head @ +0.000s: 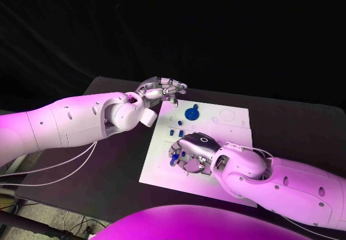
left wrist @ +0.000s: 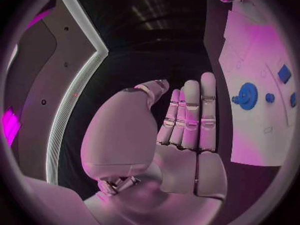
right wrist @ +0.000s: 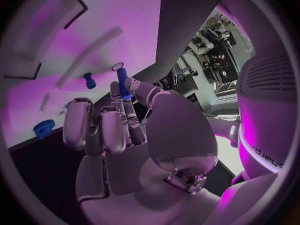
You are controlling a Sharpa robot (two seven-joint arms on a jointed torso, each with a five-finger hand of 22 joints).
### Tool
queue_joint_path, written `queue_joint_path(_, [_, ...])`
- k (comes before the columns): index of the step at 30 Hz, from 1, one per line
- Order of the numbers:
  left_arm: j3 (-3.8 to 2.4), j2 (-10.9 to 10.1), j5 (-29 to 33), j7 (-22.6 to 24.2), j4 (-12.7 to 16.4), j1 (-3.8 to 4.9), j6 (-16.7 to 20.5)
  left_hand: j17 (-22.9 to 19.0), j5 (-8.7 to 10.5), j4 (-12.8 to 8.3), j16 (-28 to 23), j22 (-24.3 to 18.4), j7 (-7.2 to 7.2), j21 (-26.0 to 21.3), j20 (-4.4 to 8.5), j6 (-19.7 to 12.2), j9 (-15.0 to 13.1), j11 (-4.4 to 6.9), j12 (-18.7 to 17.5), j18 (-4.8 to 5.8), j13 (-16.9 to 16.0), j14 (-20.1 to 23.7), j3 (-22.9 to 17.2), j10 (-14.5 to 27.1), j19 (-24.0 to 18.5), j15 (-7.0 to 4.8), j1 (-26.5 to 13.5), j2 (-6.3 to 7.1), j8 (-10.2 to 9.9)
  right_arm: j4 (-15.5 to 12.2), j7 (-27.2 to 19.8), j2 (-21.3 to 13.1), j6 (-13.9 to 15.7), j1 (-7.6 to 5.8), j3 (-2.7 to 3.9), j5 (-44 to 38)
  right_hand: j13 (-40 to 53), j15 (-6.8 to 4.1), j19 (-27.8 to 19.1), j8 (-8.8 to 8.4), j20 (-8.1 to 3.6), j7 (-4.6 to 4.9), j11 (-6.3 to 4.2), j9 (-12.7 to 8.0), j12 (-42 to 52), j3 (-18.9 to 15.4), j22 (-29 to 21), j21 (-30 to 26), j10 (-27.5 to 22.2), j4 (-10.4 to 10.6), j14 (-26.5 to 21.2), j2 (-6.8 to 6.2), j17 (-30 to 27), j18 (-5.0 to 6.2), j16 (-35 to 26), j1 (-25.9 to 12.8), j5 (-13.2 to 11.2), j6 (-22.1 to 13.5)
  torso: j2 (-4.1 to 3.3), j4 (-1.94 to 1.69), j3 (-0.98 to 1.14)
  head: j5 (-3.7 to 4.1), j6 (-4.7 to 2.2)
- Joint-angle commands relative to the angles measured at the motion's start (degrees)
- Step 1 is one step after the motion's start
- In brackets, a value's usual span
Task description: Assemble the parts on the task board
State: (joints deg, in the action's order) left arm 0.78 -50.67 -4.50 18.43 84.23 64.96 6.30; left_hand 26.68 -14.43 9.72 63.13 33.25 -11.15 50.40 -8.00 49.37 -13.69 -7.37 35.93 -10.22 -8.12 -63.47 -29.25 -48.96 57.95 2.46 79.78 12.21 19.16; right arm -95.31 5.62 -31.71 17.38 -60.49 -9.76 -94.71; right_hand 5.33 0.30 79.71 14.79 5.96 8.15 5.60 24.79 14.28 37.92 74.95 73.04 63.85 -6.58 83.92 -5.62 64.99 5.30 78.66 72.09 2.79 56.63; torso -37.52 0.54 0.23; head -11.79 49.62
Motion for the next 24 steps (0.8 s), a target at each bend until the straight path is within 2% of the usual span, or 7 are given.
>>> queue_joint_path(1, [-0.03, 0.1, 0.2, 0.3, 0.1, 0.05, -1.0, -0.1, 0.11, 0.1, -0.3, -0.1, 0.04, -0.3, -0.02, -0.5, 0.0, 0.09, -0.1, -0.37, 0.1, 0.3, 0.3, 0.4, 0.4, 0.29, 0.1, -0.26, -0.3, 0.2, 1.3, 0.1, -1.7, 0.12, -0.04, -2.5, 0.0, -0.34, -0.4, 0.15, -0.06, 0.29, -1.03, 0.1, -0.1, 0.1, 1.5, -0.3, 1.0, -0.2, 1.5, 0.06, -0.1, -0.70, 0.2, -0.2, 0.4, 0.3, -0.01, -0.01, -0.03, -0.04, 0.11])
queue_joint_path(13, [-0.03, 0.0, 0.2, 0.2, 0.1, 0.05, -1.0, -0.1, 0.11, 0.1, -0.3, -0.1, 0.04, -0.3, -0.02, -0.5, 0.0, 0.09, -0.1, -0.37, 0.1, 0.3, 0.3, 0.4, 0.4, 0.29, 0.1, -0.26, -0.3, 0.8, 1.6, 0.8, -3.8, 0.32, -0.32, -3.1, 0.0, -0.32, -0.5, 0.18, -0.04, 0.30, -1.02, 0.1, -0.1, 0.1, 1.5, -0.4, 1.1, -0.2, 1.5, 0.08, -0.1, -0.68, 0.1, -0.2, 0.4, 0.3, -0.01, -0.04, -0.02, -0.06, 0.38])
queue_joint_path(24, [-0.03, -0.1, 0.2, 0.0, 0.2, 0.05, -1.1, -0.1, 0.11, 0.1, -0.3, -0.2, 0.03, -0.4, -0.02, -0.5, 0.0, 0.08, -0.1, -0.37, 0.1, 0.3, 0.3, 0.5, 0.4, 0.30, 0.0, -0.27, -0.3, 1.1, 2.9, 1.2, -3.9, 0.38, -0.43, -4.5, 0.0, -0.30, -0.5, 0.19, -0.03, 0.32, -1.00, 0.1, -0.1, 0.1, 1.5, -0.5, 1.1, -0.2, 1.4, -0.02, -0.3, -0.67, 0.1, -0.3, 0.4, 0.3, -0.03, 0.01, -0.03, -0.10, 0.38])
